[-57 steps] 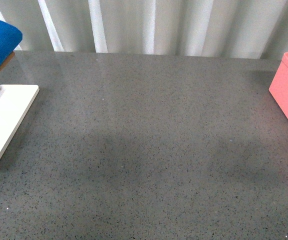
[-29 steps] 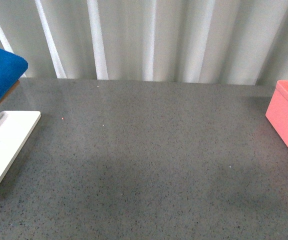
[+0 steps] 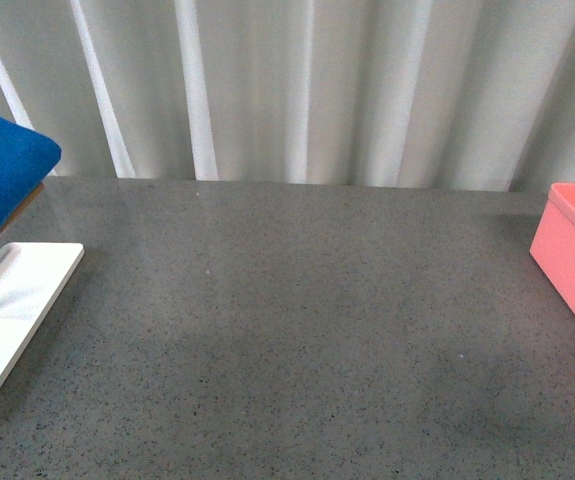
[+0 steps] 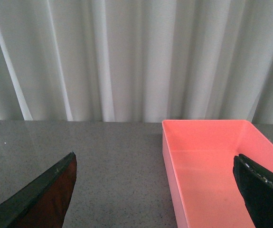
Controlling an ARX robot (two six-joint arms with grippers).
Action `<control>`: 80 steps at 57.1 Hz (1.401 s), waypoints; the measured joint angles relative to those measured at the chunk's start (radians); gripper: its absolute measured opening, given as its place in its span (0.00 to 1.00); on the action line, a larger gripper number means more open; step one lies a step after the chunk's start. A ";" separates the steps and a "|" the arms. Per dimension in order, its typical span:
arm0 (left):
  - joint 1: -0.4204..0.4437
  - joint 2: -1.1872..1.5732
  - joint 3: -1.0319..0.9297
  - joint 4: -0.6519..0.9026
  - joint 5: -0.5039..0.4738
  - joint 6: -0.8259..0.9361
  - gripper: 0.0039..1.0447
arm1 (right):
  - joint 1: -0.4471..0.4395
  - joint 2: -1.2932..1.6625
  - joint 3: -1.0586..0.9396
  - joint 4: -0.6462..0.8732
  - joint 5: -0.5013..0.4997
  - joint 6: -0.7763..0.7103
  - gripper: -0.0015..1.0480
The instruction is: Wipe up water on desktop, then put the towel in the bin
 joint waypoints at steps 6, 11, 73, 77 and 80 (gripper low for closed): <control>-0.017 0.240 0.171 0.005 -0.005 0.060 0.94 | 0.000 0.000 0.000 0.000 0.000 0.000 0.93; -0.027 0.425 0.330 -0.037 -0.014 0.109 0.94 | 0.000 0.000 0.000 0.000 0.000 0.000 0.93; 0.207 1.335 1.114 -0.360 -0.349 0.314 0.94 | 0.000 0.000 0.000 0.000 0.000 0.000 0.93; 0.213 1.347 1.112 -0.344 -0.351 0.318 0.94 | 0.000 0.000 0.000 0.000 0.000 0.000 0.93; 0.217 1.352 1.111 -0.339 -0.355 0.318 0.94 | 0.000 0.000 0.000 0.000 0.000 0.000 0.93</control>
